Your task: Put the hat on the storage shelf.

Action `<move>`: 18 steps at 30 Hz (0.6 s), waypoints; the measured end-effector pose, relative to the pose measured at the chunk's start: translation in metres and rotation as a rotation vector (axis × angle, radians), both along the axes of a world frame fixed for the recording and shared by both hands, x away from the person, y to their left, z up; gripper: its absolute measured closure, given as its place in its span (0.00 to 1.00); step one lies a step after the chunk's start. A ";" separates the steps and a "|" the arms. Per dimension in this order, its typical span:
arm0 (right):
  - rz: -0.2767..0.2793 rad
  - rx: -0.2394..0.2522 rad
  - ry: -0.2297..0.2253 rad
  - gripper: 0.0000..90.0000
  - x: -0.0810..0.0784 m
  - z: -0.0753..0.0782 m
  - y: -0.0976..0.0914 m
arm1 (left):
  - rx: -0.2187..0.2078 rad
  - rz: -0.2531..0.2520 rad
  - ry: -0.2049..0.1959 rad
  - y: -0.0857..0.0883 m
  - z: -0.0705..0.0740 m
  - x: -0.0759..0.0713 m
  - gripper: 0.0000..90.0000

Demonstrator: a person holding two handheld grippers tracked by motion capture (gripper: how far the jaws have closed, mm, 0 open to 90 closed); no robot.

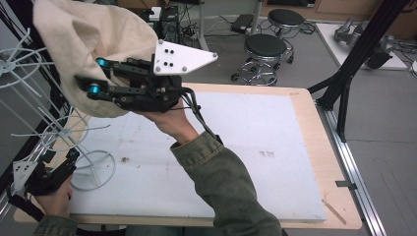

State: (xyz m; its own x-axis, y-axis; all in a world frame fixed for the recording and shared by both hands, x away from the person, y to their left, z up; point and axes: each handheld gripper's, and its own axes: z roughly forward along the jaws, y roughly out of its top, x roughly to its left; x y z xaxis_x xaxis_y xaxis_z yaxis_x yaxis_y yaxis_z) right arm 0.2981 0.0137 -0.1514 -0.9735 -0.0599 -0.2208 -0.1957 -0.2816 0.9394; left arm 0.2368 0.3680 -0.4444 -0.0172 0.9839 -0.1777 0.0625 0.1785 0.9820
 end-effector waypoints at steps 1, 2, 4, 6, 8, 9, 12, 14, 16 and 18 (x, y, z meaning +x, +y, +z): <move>0.007 0.004 -0.006 0.80 -0.002 0.001 0.002 | 0.000 -0.001 -0.001 0.000 0.000 0.000 0.29; 0.023 -0.003 -0.005 0.81 -0.004 0.001 0.004 | 0.001 -0.001 0.000 0.000 0.000 0.000 0.29; 0.032 -0.013 -0.022 0.81 -0.008 0.002 0.008 | 0.001 -0.003 0.001 -0.001 0.000 0.000 0.29; 0.038 -0.018 -0.042 0.80 -0.011 0.002 0.012 | 0.000 -0.004 0.000 0.000 0.000 0.000 0.29; 0.050 -0.013 -0.051 0.80 -0.013 0.001 0.014 | -0.001 -0.004 0.000 0.000 0.000 0.000 0.29; 0.056 -0.016 -0.058 0.80 -0.014 0.001 0.015 | -0.001 -0.003 0.002 0.000 0.000 0.000 0.29; 0.073 -0.031 -0.082 0.80 -0.016 -0.001 0.018 | -0.002 -0.005 0.003 0.000 0.000 0.000 0.29; 0.099 -0.049 -0.091 0.80 -0.018 -0.003 0.020 | -0.004 -0.006 0.003 0.000 0.000 0.001 0.29; 0.123 -0.081 -0.097 0.80 -0.018 -0.006 0.024 | -0.006 -0.007 0.003 0.000 0.000 0.001 0.29; 0.126 -0.117 -0.107 0.80 -0.018 -0.010 0.027 | -0.007 -0.006 0.002 0.000 0.000 0.001 0.29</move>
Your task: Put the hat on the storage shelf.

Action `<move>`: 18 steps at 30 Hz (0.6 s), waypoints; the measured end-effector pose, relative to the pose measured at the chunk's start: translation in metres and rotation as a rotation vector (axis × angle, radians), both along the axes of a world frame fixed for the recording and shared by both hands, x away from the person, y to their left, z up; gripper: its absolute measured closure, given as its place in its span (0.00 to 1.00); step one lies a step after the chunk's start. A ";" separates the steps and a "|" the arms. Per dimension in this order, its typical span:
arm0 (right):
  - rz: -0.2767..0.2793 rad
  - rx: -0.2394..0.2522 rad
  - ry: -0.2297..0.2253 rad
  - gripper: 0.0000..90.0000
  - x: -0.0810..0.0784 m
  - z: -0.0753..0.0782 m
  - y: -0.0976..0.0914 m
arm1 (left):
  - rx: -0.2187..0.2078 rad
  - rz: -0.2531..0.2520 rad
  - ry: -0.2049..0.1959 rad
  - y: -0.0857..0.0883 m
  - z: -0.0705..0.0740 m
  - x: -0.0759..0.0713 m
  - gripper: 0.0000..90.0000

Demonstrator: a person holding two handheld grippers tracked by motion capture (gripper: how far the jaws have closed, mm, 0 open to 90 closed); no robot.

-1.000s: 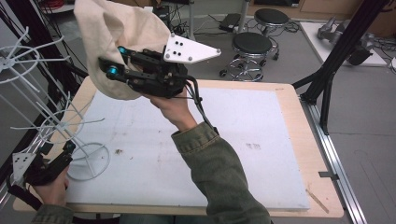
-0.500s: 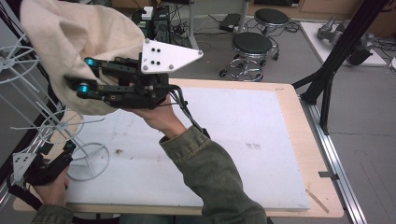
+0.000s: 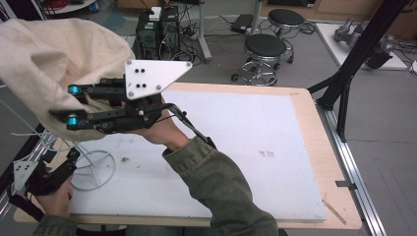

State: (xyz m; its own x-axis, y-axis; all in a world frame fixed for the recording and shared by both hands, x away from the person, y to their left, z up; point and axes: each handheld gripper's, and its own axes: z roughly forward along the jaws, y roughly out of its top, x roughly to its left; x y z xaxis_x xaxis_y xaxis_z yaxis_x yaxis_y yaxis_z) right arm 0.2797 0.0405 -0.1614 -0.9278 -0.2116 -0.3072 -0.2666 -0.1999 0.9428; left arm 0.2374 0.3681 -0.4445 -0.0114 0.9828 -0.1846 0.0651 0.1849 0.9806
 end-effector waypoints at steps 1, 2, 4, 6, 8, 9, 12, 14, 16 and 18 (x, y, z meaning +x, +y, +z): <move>0.004 -0.009 0.000 0.80 0.000 -0.003 0.001 | 0.000 0.000 0.000 0.000 0.000 0.000 0.29; 0.009 -0.017 0.002 0.80 0.001 -0.005 0.001 | -0.001 0.000 -0.001 0.000 0.000 0.000 0.29; 0.020 -0.039 0.014 0.79 0.003 -0.011 0.001 | -0.001 0.000 -0.002 0.000 0.000 0.000 0.29; 0.032 -0.065 0.023 0.79 0.005 -0.016 0.002 | -0.004 -0.001 0.000 0.000 0.000 0.000 0.29; 0.046 -0.077 0.031 0.78 0.006 -0.021 0.002 | -0.004 0.000 0.000 0.000 0.000 0.000 0.29; 0.055 -0.085 0.039 0.78 0.008 -0.024 0.001 | -0.004 -0.001 0.002 0.000 0.000 0.000 0.29; 0.078 -0.121 0.058 0.77 0.011 -0.033 0.002 | -0.006 0.000 0.004 0.000 0.000 0.000 0.29; 0.084 -0.149 0.052 0.77 0.012 -0.039 0.005 | -0.008 0.002 0.002 0.000 0.000 0.000 0.29; 0.104 -0.164 0.064 0.76 0.012 -0.044 0.007 | -0.016 0.004 0.001 0.000 0.000 0.000 0.29; 0.114 -0.187 0.072 0.76 0.014 -0.049 0.009 | -0.015 0.004 0.003 0.000 0.000 0.000 0.29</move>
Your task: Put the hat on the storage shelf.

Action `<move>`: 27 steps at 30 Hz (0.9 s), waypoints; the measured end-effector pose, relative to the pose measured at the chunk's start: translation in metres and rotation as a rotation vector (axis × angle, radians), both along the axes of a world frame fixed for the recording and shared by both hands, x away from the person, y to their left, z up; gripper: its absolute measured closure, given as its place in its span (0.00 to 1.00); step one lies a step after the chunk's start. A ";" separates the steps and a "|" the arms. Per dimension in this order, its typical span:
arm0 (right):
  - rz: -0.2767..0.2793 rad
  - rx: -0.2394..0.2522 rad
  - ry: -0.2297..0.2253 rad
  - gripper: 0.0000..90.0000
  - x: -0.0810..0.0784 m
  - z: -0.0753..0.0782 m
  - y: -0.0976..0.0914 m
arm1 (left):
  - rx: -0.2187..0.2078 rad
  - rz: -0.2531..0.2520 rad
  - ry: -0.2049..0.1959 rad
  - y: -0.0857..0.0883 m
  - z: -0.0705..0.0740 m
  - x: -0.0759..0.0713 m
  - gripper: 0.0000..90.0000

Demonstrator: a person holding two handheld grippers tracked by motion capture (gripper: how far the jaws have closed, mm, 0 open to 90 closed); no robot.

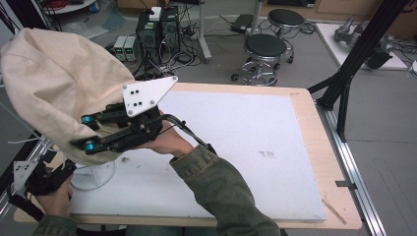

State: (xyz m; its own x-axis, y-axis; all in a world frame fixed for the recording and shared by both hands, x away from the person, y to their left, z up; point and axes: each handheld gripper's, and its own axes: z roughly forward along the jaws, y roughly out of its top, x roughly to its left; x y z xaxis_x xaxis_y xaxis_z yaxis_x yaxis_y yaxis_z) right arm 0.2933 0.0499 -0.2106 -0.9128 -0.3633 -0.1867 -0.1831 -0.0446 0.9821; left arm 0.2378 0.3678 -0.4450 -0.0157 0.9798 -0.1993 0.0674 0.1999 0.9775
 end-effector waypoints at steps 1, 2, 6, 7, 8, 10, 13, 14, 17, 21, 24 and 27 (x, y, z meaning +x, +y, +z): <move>0.000 -0.011 -0.001 0.76 0.001 -0.003 0.002 | -0.002 0.000 -0.002 0.000 0.000 0.000 0.29; 0.002 -0.025 -0.002 0.76 0.001 -0.006 0.003 | 0.000 -0.002 0.001 0.000 0.000 0.000 0.29; 0.015 -0.058 0.003 0.76 0.004 -0.014 0.007 | -0.016 0.006 -0.016 -0.001 0.000 0.001 0.29; 0.021 -0.063 0.004 0.76 0.004 -0.015 0.008 | -0.015 0.008 -0.017 -0.001 0.000 0.001 0.29; 0.027 -0.072 0.009 0.76 0.004 -0.016 0.009 | -0.015 0.007 -0.017 0.000 0.000 0.001 0.29; 0.035 -0.079 0.007 0.76 0.004 -0.019 0.013 | -0.008 0.003 -0.011 0.000 0.000 0.001 0.29; 0.039 -0.088 0.015 0.76 0.004 -0.021 0.016 | -0.002 0.000 -0.004 0.001 0.000 0.000 0.29; 0.040 -0.090 0.021 0.76 0.004 -0.022 0.017 | -0.003 0.000 -0.006 0.001 0.000 0.000 0.29; 0.040 -0.093 0.041 0.76 0.003 -0.023 0.020 | -0.003 0.000 -0.006 0.001 0.000 0.000 0.29; 0.018 -0.115 0.051 0.73 0.004 -0.025 0.023 | -0.006 -0.001 -0.006 0.001 0.000 0.000 0.29; 0.018 -0.139 0.066 0.65 0.004 -0.026 0.025 | -0.010 0.001 -0.010 0.000 0.000 0.000 0.29; 0.002 -0.162 0.079 0.59 0.005 -0.027 0.026 | -0.003 -0.001 -0.004 0.001 0.000 0.000 0.29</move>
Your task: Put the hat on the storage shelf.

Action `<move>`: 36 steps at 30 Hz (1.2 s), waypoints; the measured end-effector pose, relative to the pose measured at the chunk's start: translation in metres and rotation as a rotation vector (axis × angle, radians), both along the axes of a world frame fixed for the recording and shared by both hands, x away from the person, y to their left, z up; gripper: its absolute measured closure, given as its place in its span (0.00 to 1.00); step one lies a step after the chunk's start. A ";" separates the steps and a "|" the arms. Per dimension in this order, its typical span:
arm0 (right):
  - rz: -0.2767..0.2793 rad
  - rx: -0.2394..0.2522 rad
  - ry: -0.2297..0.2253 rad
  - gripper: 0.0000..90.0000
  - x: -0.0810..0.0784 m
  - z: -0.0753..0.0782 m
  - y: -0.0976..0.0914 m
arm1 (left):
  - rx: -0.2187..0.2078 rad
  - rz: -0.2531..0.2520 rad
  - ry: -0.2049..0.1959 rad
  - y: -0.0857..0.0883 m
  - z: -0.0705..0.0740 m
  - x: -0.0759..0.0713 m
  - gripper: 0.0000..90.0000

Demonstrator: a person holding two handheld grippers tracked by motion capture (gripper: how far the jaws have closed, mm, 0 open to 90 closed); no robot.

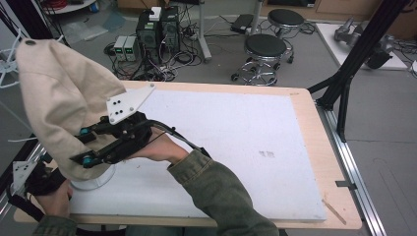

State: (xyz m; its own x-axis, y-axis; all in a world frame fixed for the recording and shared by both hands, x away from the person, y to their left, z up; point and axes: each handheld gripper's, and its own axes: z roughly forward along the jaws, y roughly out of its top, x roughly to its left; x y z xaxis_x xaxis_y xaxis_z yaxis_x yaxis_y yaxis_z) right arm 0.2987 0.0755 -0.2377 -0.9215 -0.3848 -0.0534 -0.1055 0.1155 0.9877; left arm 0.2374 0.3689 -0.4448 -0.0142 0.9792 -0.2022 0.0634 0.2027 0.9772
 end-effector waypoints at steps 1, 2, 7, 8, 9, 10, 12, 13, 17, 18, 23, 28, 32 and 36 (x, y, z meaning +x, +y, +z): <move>-0.007 -0.011 0.011 0.52 0.001 0.000 0.000 | -0.004 0.003 -0.002 0.000 0.000 0.000 0.29; -0.012 -0.015 0.020 0.48 0.002 0.000 -0.001 | -0.004 0.001 0.000 0.000 0.000 0.000 0.29; -0.006 -0.029 0.040 0.40 0.003 0.000 -0.003 | 0.003 -0.002 0.005 0.000 0.000 0.000 0.29; -0.004 -0.031 0.042 0.38 0.003 0.000 -0.003 | 0.004 -0.003 0.006 0.000 0.000 -0.001 0.29; -0.009 -0.035 0.041 0.38 0.003 0.000 -0.003 | -0.001 0.001 0.000 0.000 0.000 0.000 0.29; -0.016 -0.038 0.040 0.37 0.003 0.000 -0.004 | -0.001 0.001 0.000 0.000 0.000 0.000 0.29; -0.022 -0.037 0.043 0.37 0.003 0.001 -0.005 | -0.002 0.000 0.001 0.000 0.000 0.000 0.29; -0.030 -0.035 0.047 0.36 0.004 0.001 -0.005 | -0.003 0.002 0.000 0.000 0.000 0.000 0.29; -0.051 -0.026 0.056 0.35 0.005 0.000 -0.010 | 0.010 -0.006 0.011 0.001 0.000 -0.001 0.29; -0.057 -0.013 0.057 0.35 0.006 -0.001 -0.012 | 0.010 -0.006 0.011 0.001 0.000 -0.001 0.29; -0.167 0.012 0.055 0.24 0.003 -0.005 -0.027 | 0.000 0.000 0.002 0.000 0.000 0.000 0.29; -0.281 0.045 0.045 0.15 -0.002 -0.003 -0.046 | 0.003 -0.002 0.005 0.000 0.000 0.000 0.29; -0.351 0.047 0.044 0.13 -0.002 -0.002 -0.064 | -0.002 0.001 -0.002 0.000 0.000 0.000 0.29; -0.418 0.037 0.043 0.13 -0.003 -0.003 -0.085 | 0.005 -0.001 0.001 0.000 0.000 -0.001 0.29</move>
State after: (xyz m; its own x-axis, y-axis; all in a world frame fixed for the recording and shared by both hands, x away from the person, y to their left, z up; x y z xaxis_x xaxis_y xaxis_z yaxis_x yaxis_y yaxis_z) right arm 0.2962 -0.0093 -0.2410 -0.9995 0.0245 -0.0182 -0.0156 0.1040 0.9945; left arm 0.2368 0.3688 -0.4448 -0.0130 0.9802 -0.1976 0.0649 0.1980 0.9781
